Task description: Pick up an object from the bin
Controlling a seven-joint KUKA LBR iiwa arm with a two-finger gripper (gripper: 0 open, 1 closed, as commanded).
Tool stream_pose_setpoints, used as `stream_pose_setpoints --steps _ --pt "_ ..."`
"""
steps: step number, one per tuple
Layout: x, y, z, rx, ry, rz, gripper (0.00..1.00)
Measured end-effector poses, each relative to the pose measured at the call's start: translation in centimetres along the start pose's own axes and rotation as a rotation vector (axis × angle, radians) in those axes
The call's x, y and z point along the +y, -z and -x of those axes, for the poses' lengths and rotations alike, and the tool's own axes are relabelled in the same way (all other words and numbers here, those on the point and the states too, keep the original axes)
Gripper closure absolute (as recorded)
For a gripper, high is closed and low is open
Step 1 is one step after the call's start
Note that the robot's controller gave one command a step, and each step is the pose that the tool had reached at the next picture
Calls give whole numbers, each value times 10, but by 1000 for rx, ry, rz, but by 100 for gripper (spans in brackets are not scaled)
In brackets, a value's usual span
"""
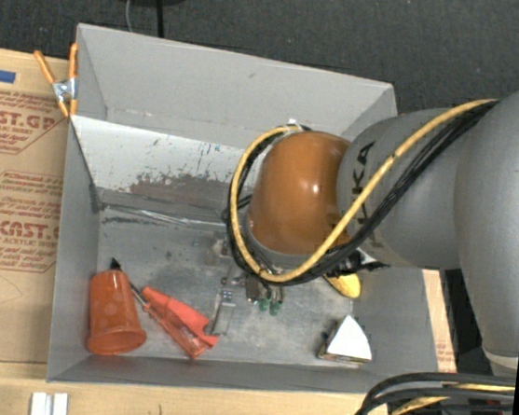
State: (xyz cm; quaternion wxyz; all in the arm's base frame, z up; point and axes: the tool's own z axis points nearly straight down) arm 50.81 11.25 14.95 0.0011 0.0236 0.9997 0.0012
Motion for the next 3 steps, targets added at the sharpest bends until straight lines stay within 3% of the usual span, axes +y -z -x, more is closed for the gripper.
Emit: stream_pose_setpoints --steps 1,2,3 --pt "26 -10 -12 9 -234 -4 0" --pt "31 -18 -19 -1 -223 0 0" --pt "28 -62 -25 6 -347 -3 0"
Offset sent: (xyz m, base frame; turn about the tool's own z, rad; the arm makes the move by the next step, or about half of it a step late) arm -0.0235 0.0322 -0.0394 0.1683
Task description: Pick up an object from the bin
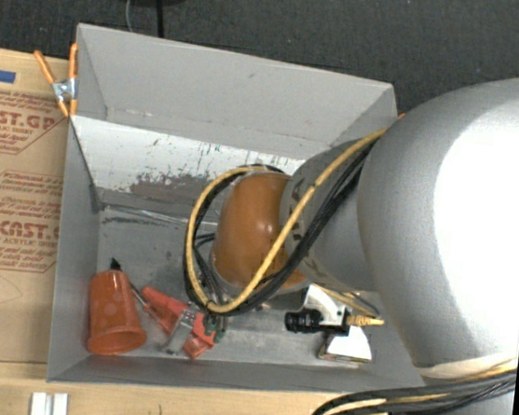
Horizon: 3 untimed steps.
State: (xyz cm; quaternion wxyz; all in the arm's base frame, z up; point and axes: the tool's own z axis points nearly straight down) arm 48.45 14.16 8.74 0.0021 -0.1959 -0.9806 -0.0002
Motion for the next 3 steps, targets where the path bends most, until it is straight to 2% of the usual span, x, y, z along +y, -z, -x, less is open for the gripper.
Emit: stream_pose_setpoints --steps 1,3 --pt "-3 -17 -1 -2 -210 4 100" --pt "-3 -17 -1 -2 -210 4 100"
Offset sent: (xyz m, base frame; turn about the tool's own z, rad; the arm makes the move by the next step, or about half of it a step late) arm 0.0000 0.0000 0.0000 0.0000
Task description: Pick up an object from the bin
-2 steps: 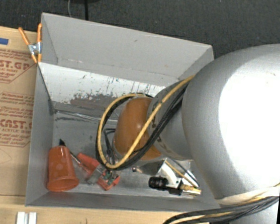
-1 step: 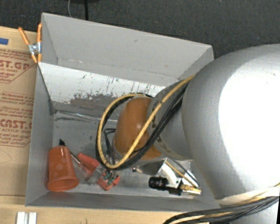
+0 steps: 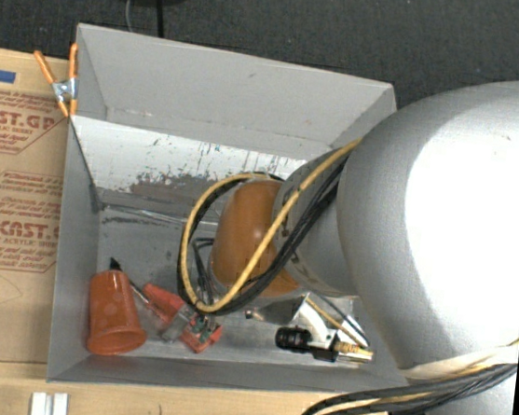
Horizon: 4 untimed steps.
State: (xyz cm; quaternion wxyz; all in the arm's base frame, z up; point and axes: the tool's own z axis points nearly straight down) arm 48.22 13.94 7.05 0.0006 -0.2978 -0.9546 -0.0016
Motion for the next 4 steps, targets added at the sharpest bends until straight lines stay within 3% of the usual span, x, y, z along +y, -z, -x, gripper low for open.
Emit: stream_pose_setpoints --steps 2,4 --pt "-3 27 -2 7 0 -10 100" --pt "-1 70 -1 2 0 -4 100"
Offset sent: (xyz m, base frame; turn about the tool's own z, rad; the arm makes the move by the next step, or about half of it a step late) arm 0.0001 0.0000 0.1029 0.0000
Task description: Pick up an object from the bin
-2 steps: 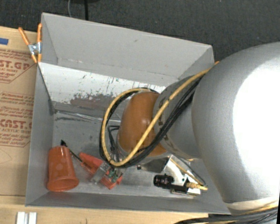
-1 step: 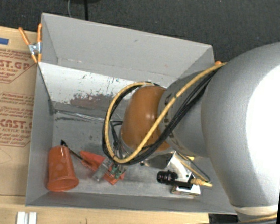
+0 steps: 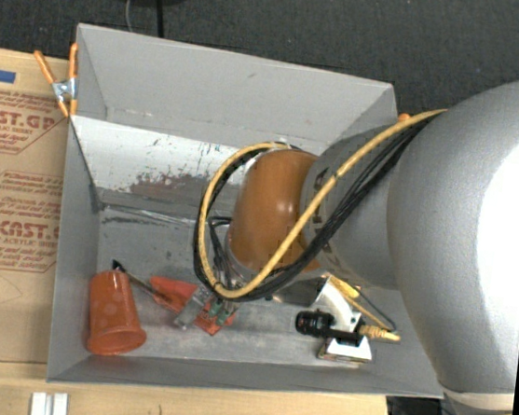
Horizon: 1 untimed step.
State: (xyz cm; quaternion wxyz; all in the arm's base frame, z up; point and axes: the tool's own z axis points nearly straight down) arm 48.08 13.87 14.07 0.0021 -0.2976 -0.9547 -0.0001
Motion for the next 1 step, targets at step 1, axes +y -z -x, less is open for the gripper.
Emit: stream_pose_setpoints --steps 1 --pt "0 9 0 1 0 -1 100"
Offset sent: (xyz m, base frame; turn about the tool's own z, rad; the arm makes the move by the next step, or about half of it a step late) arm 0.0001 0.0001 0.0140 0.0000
